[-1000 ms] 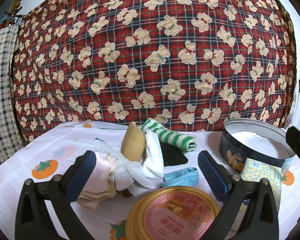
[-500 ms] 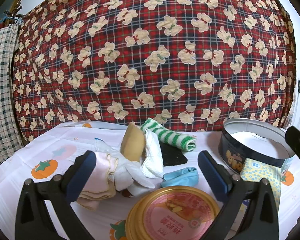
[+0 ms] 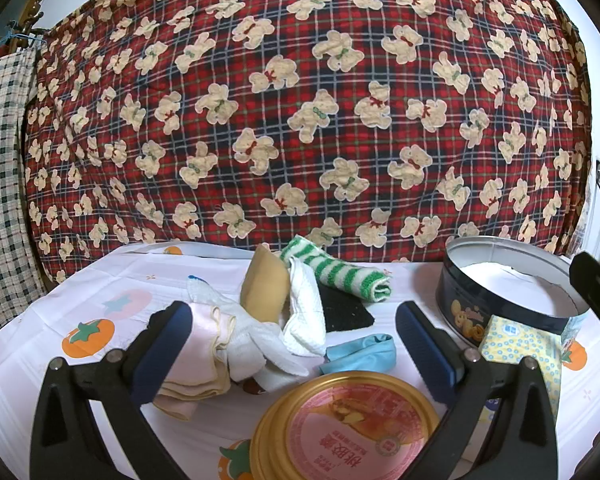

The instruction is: Organize soft objects

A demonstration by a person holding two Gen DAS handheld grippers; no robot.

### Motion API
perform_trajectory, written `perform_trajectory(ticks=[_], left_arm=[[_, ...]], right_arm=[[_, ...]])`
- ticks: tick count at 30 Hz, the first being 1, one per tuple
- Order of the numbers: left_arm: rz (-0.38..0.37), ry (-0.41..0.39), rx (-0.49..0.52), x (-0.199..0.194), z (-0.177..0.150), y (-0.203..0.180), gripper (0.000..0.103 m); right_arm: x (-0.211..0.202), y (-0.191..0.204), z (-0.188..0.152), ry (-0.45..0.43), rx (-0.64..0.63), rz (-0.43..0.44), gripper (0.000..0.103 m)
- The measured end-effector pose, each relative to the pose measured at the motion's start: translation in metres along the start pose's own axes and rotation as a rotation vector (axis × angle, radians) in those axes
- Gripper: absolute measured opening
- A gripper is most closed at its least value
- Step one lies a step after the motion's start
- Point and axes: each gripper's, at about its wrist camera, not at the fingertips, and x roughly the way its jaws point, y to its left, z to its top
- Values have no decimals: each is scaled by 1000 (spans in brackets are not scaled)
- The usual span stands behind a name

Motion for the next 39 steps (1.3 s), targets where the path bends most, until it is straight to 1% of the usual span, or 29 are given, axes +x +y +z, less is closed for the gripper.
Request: perform_trajectory(ticks=[17, 20, 22, 26, 28, 33, 37, 39], left_arm=[[-6, 7, -5, -1, -3, 0, 103], [-25, 33, -16, 1, -5, 5, 103], [-24, 48, -15, 4, -5, 10, 103], [17, 38, -10, 8, -2, 28, 103], [32, 25, -8, 9, 0, 43, 103], [102, -6, 6, 16, 6, 81, 103], [175, 6, 27, 28, 9, 116, 103], [235, 7, 41, 33, 9, 135, 103]], right_arm=[[-1, 1, 0, 0, -11, 1, 102], [-1, 10, -4, 1, -24, 7, 102], [0, 16, -5, -3, -39, 16, 102], [-1, 15, -4, -10, -49, 40, 102], [-2, 23, -6, -5, -55, 66, 102], [5, 43, -4, 53, -57, 187, 102], [12, 77, -6, 93, -52, 291, 102], [16, 98, -8, 107, -67, 327, 102]])
